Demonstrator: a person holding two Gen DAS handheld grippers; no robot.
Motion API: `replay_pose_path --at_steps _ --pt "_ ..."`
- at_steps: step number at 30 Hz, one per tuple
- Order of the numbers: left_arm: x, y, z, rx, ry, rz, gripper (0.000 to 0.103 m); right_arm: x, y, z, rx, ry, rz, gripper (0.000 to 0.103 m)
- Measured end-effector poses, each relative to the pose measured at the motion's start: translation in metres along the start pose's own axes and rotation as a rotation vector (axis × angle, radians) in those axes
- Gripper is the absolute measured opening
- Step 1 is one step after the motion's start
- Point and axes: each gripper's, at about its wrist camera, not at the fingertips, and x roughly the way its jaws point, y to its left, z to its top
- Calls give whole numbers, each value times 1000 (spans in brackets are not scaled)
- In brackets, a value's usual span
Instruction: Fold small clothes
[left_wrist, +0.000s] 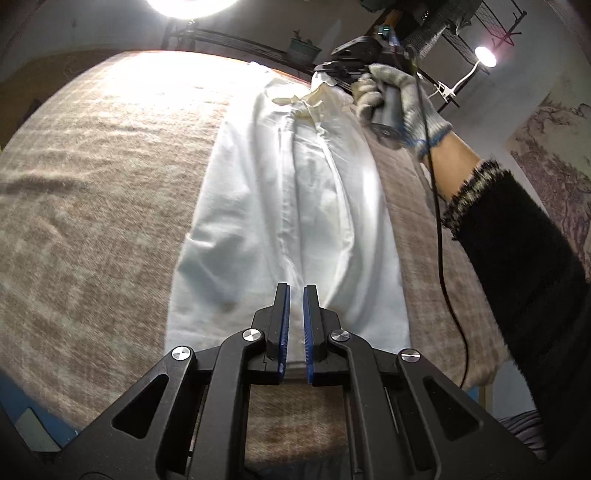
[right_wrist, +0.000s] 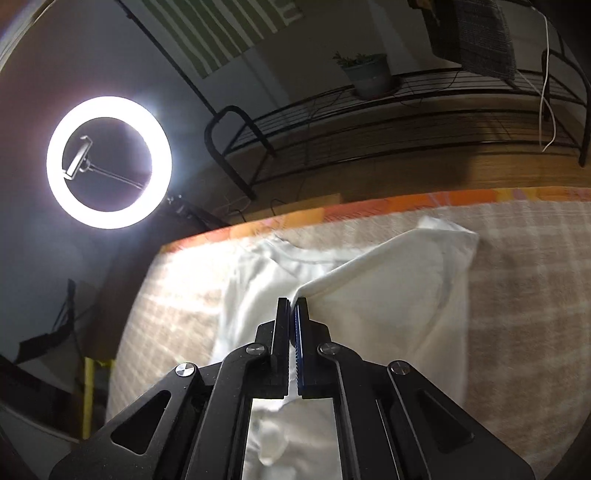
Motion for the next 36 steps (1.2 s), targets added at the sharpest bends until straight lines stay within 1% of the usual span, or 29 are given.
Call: replay_pose_path --at_steps 2,4,5,6,7,8,9,10,12,14,16,18,20,21,22,24,25,26,27,28,30,32,33,34,35,36 --pt "0 4 1 -11 2 7 3 19 3 3 22 28 -12 3" --pt "-1 8 3 -18 -1 13 3 38 6 2 34 96 -7 4" --pt "-4 10 3 -22 -5 13 4 40 9 -1 25 114 2 5" --pt "-7 13 4 -26 -12 15 4 35 12 -3 11 108 1 6" --pt "-9 16 5 -27 -18 17 8 28 15 -5 -1 91 2 12" --pt "-12 18 6 -29 -23 16 16 14 19 -10 -12 80 9 20" --pt "-15 21 7 -34 -32 16 20 3 19 -12 -18 70 8 22" --pt "-17 23 8 -36 -41 17 27 -11 21 -16 -22 57 2 23" --pt "-23 30 9 -44 -53 21 29 -43 22 -28 -38 43 -3 23" --pt "-28 36 10 -52 -48 35 29 -77 25 -48 -63 42 -35 23" --pt "-31 44 9 -54 -41 58 29 -106 27 -77 -85 63 -80 23" --pt "-29 52 9 -37 -5 78 32 -132 23 -112 -83 107 -112 23" --pt "-27 60 7 -12 16 105 37 -160 20 -156 -74 155 -136 23" --pt "-27 63 5 -6 25 114 37 -169 19 -176 -65 173 -143 23" --pt "-24 68 4 -11 42 112 37 -180 18 -203 -54 200 -145 23" --pt "-16 75 1 -39 83 75 37 -196 13 -244 -19 241 -123 24" --pt "-12 76 0 -44 102 66 37 -201 13 -261 5 257 -105 29" --pt "-7 76 -3 -47 117 64 37 -202 14 -277 26 274 -89 33" --pt "-1 77 -5 -50 135 56 37 -204 14 -294 36 286 -81 33" --pt "4 76 -7 -52 152 52 37 -205 16 -306 36 293 -89 33" --pt "4 72 -8 -38 124 57 37 -205 18 -327 41 301 -73 33" --pt "3 70 -9 -34 124 54 36 -198 18 -339 61 329 -61 33" --pt "4 69 -9 -37 127 39 31 -197 19 -344 60 342 -70 33" --pt "6 66 -10 -30 141 22 19 -194 18 -347 61 346 -76 33" --pt "9 64 -10 -17 145 24 12 -196 19 -349 57 328 -69 33" --pt "10 61 -11 2 136 41 8 -195 19 -349 52 324 -62 33"
